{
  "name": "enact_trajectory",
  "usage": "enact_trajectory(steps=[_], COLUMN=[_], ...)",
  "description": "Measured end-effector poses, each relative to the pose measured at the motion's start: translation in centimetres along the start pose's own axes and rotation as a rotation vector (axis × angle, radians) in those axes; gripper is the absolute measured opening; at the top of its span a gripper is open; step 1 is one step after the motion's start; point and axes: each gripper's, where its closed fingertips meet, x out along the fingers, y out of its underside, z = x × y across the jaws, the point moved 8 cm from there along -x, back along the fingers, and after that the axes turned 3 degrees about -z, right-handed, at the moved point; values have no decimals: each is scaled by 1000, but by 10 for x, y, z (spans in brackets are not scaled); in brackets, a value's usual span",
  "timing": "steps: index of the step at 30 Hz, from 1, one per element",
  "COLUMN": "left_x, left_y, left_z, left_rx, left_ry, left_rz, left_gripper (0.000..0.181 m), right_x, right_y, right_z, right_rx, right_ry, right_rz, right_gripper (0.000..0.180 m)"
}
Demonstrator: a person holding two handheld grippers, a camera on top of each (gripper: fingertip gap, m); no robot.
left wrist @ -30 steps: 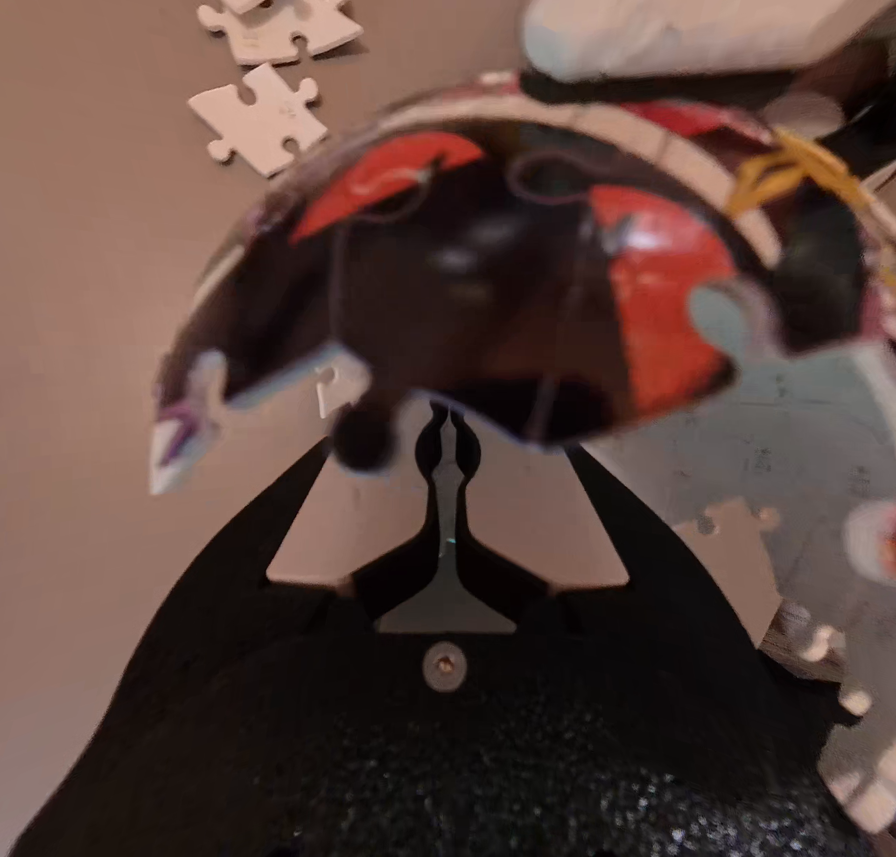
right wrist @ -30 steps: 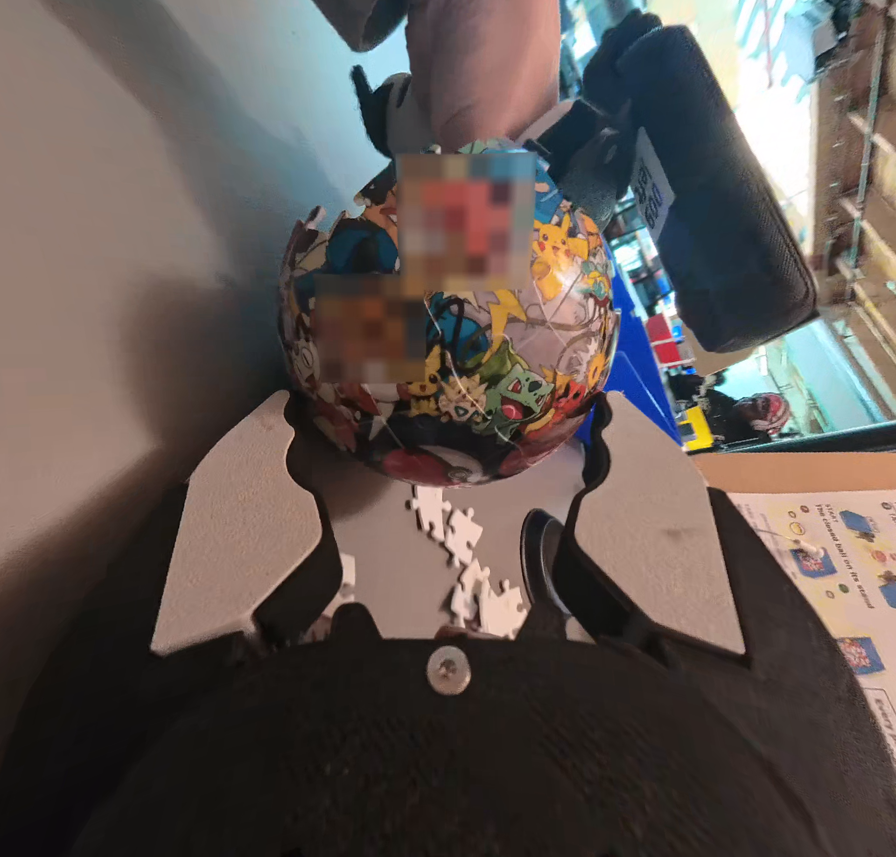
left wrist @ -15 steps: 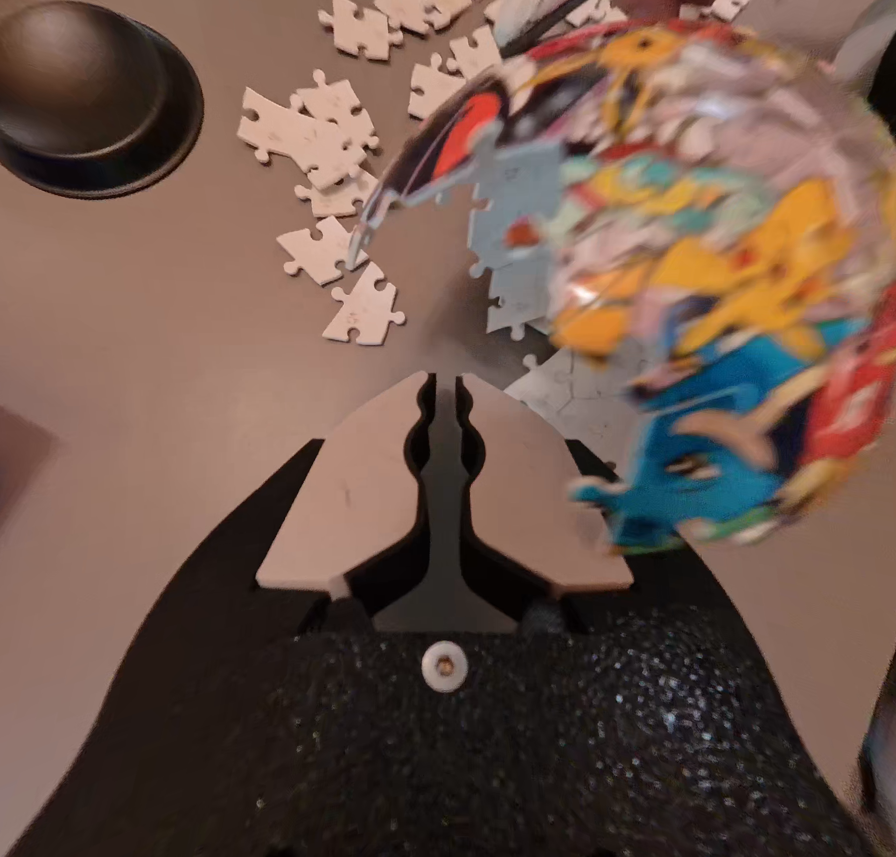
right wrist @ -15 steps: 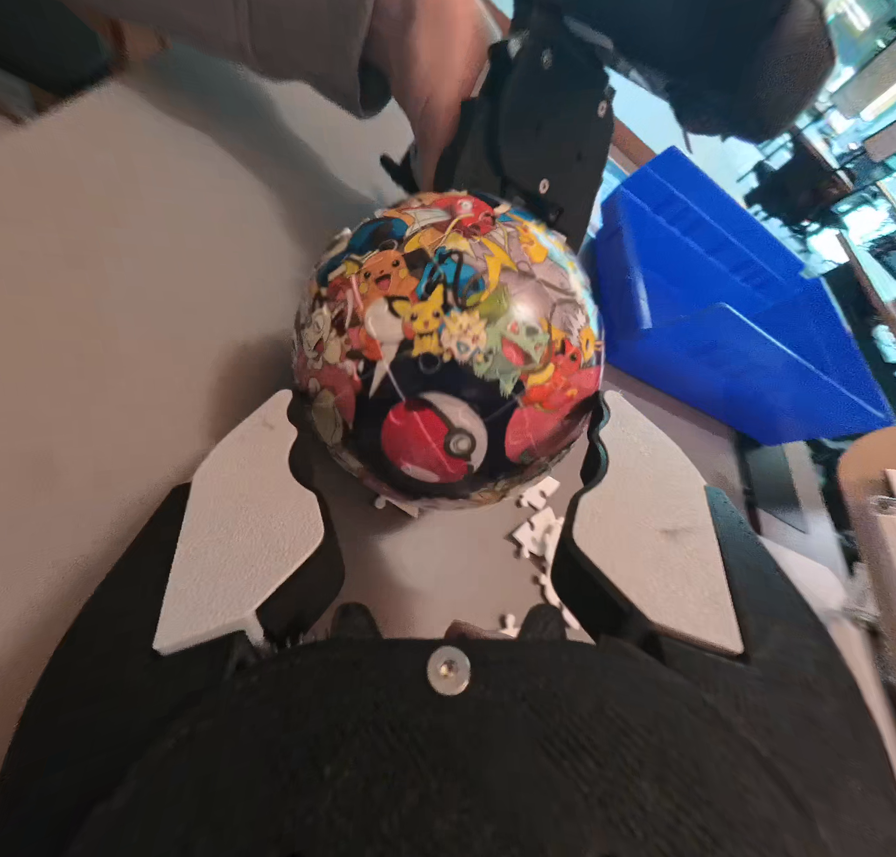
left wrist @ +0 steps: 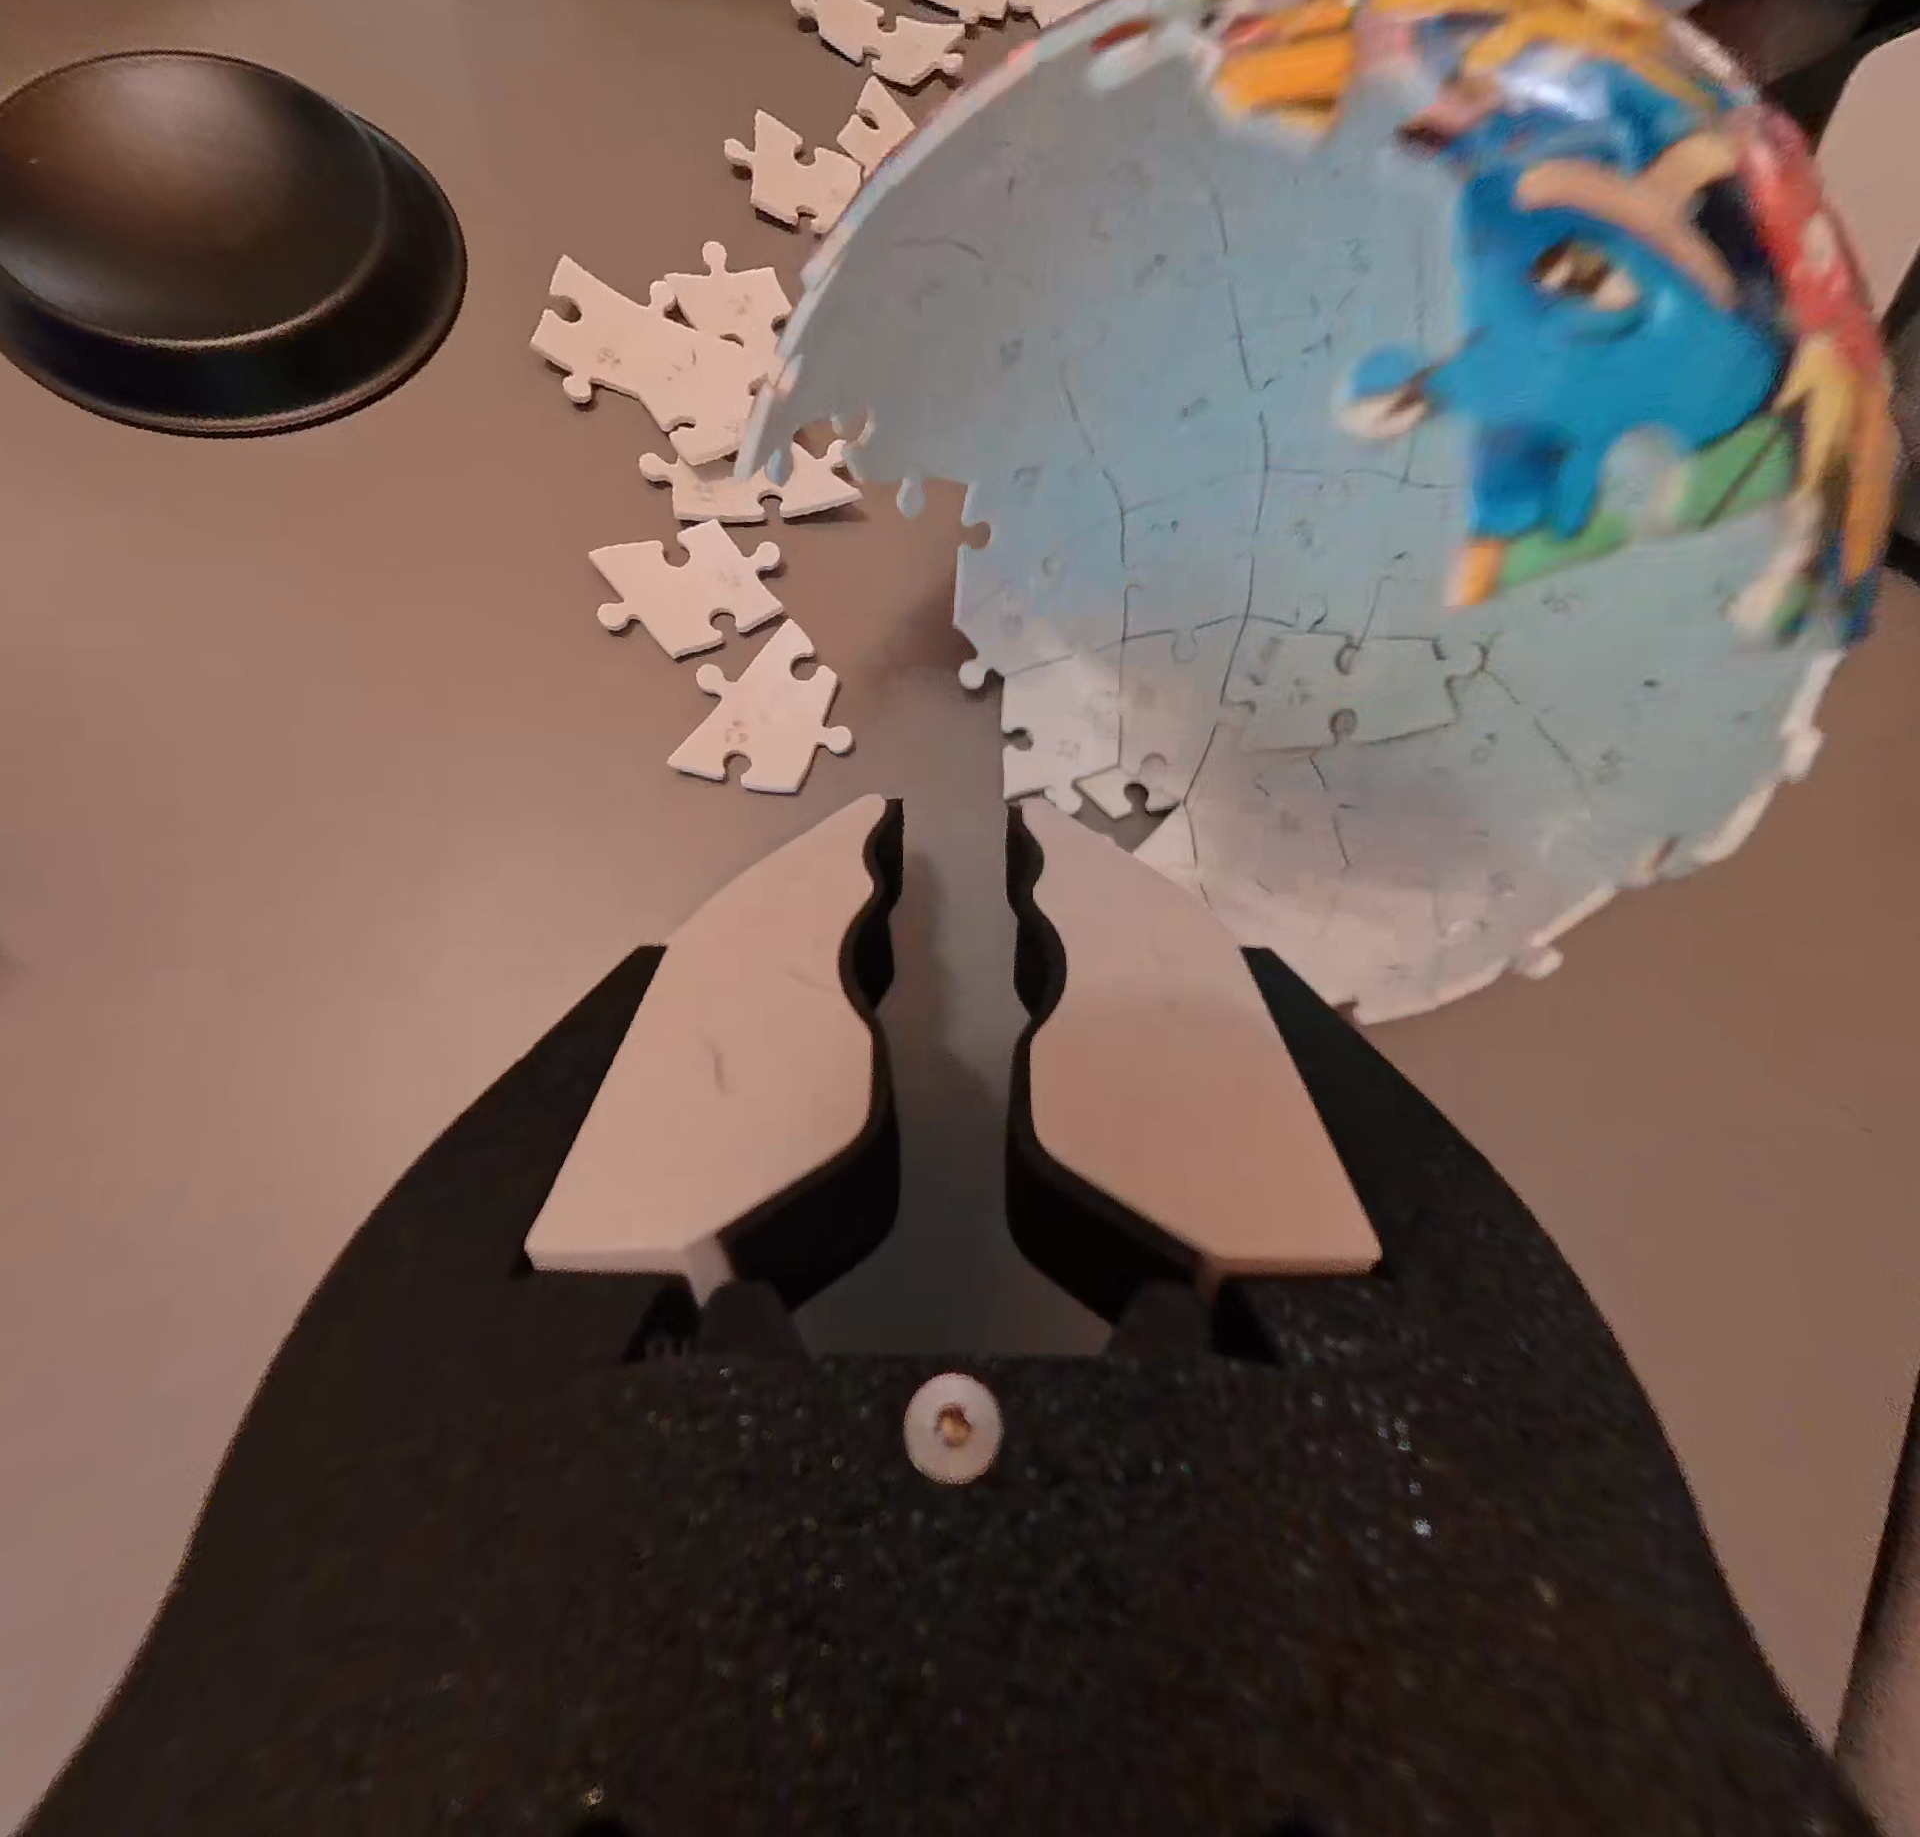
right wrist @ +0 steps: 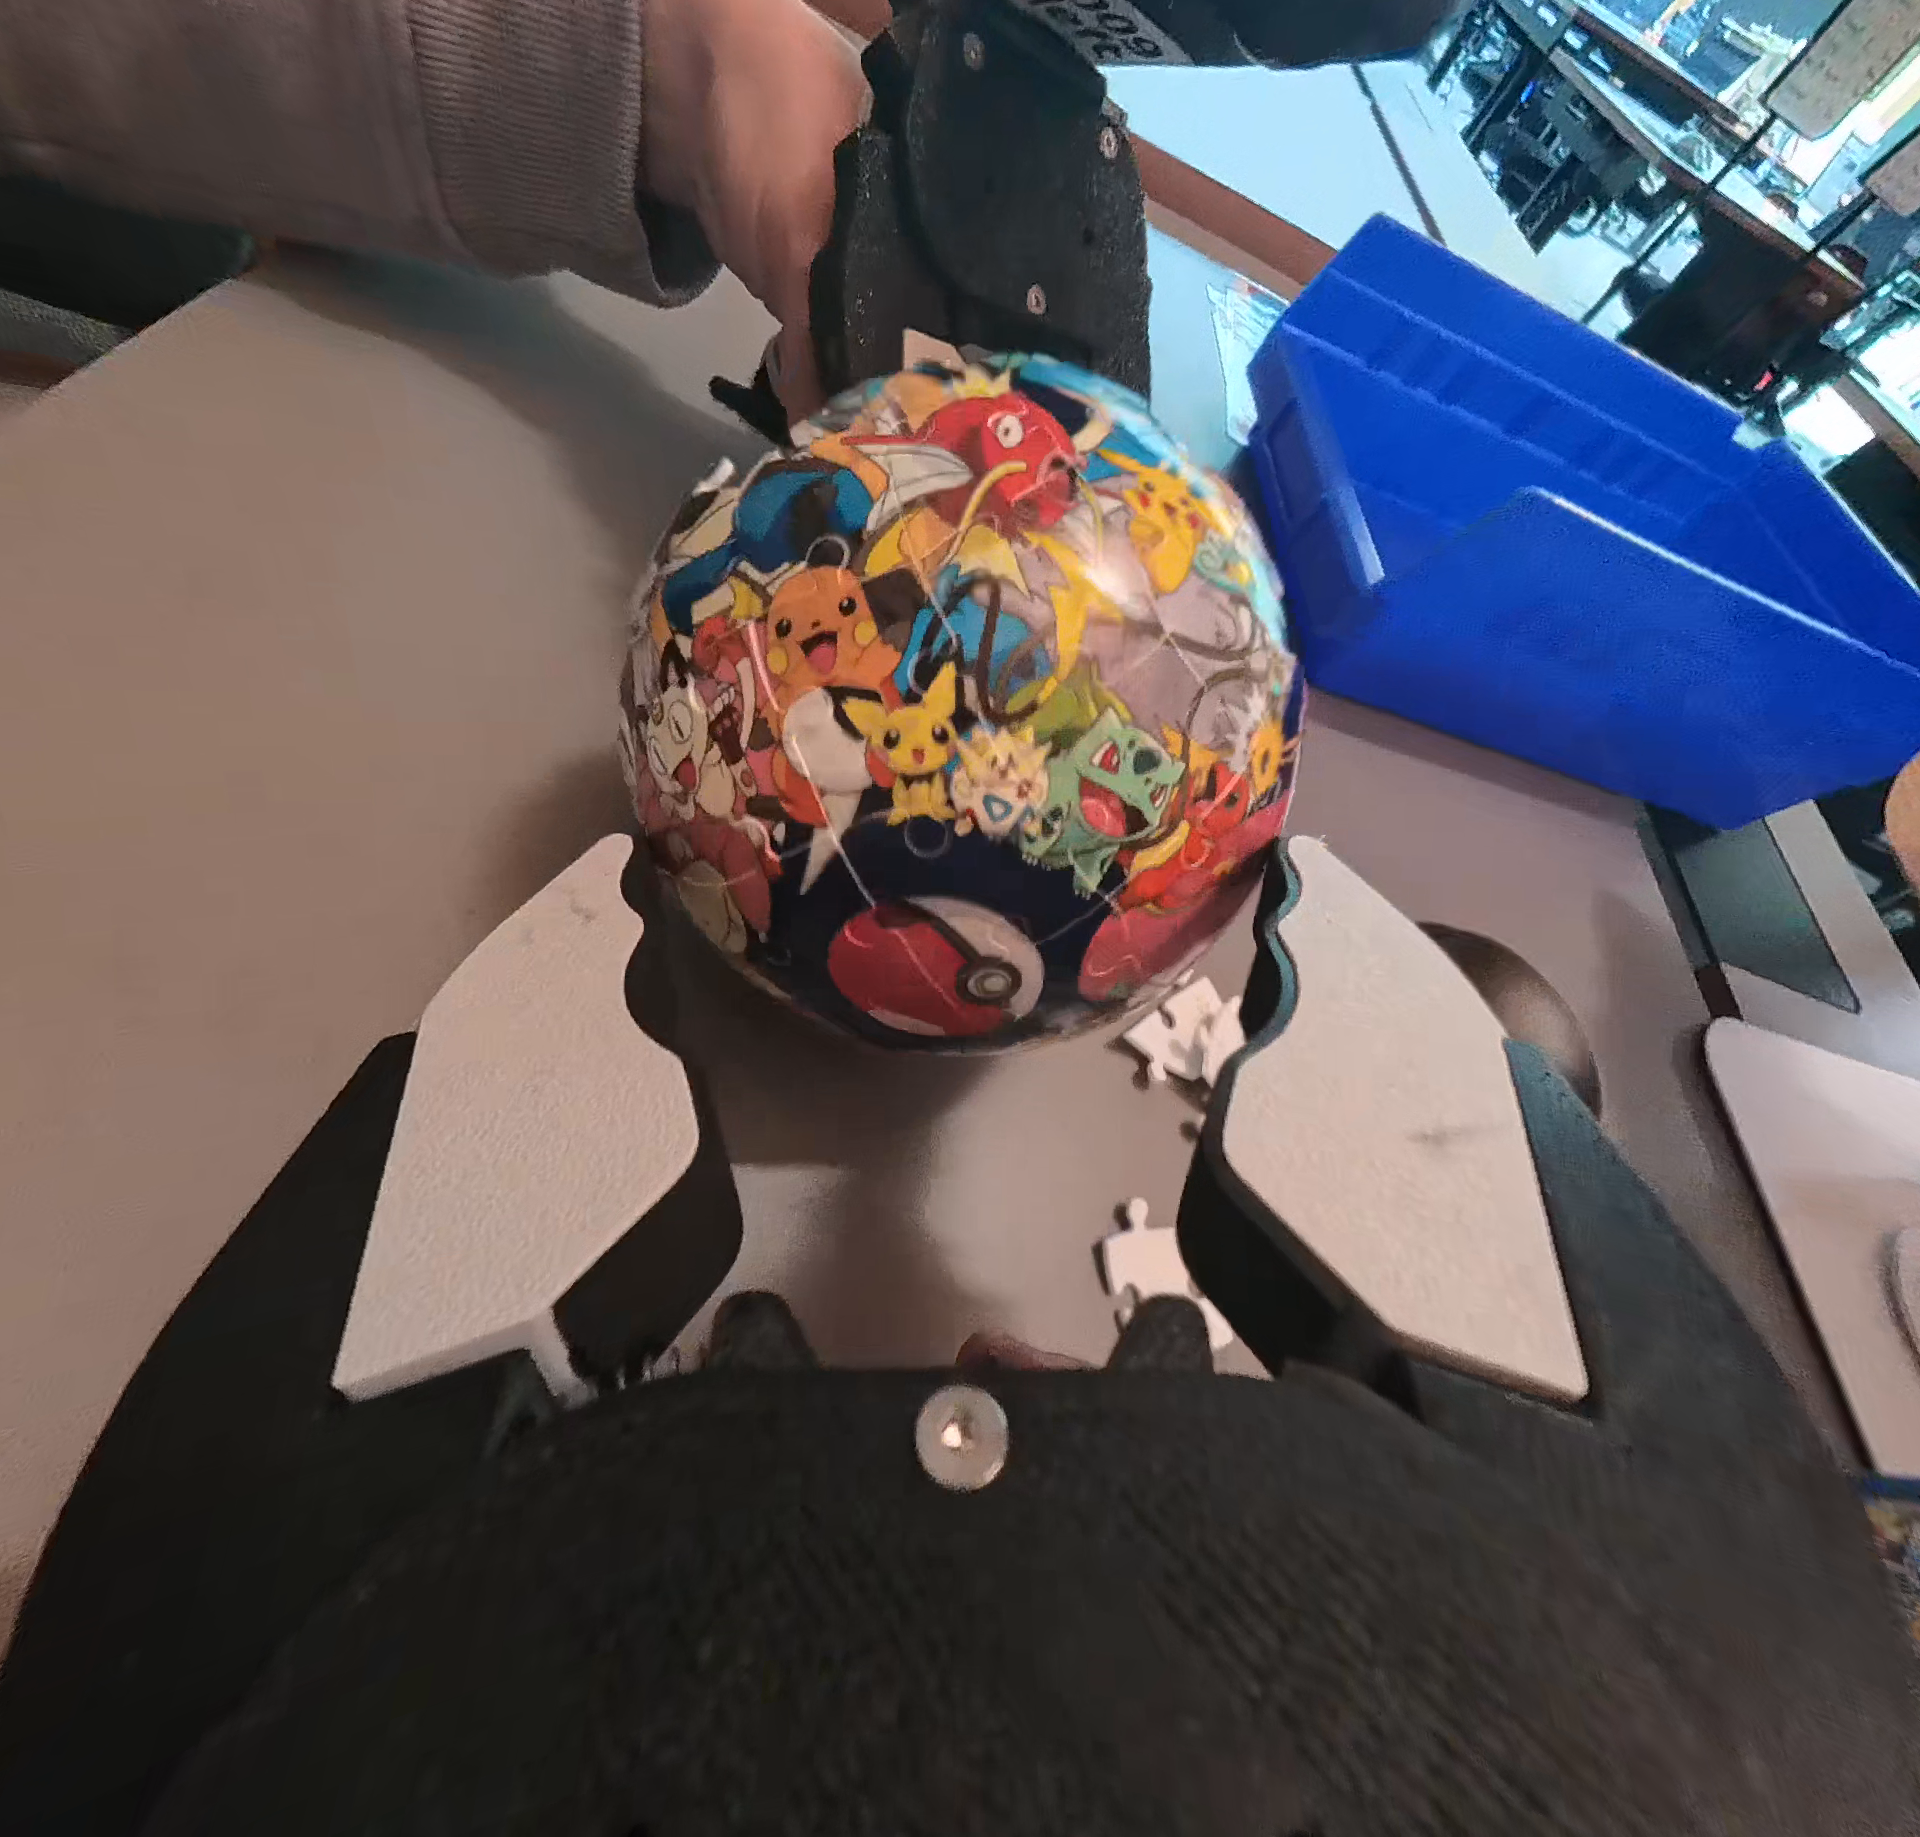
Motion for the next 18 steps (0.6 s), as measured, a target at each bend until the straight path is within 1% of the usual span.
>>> enact_trajectory(steps=[7, 12, 16, 18], left_x=[15, 9, 5, 6], left_y=[4, 7, 2, -5], left_z=[0, 2, 0, -7], left_rx=[42, 31, 24, 50], left_ry=[4, -9, -6, 17], left_rz=[59, 59, 42, 35], left_gripper=[18, 17, 17, 11], right_x=[2, 2, 2, 3], right_y=[13, 8, 5, 4], right_z=[11, 13, 17, 17], right_rx=[4, -39, -57, -61], right_ry=[15, 46, 53, 60], right_rz=[17, 17, 9, 17], right_gripper=[107, 104, 103, 102])
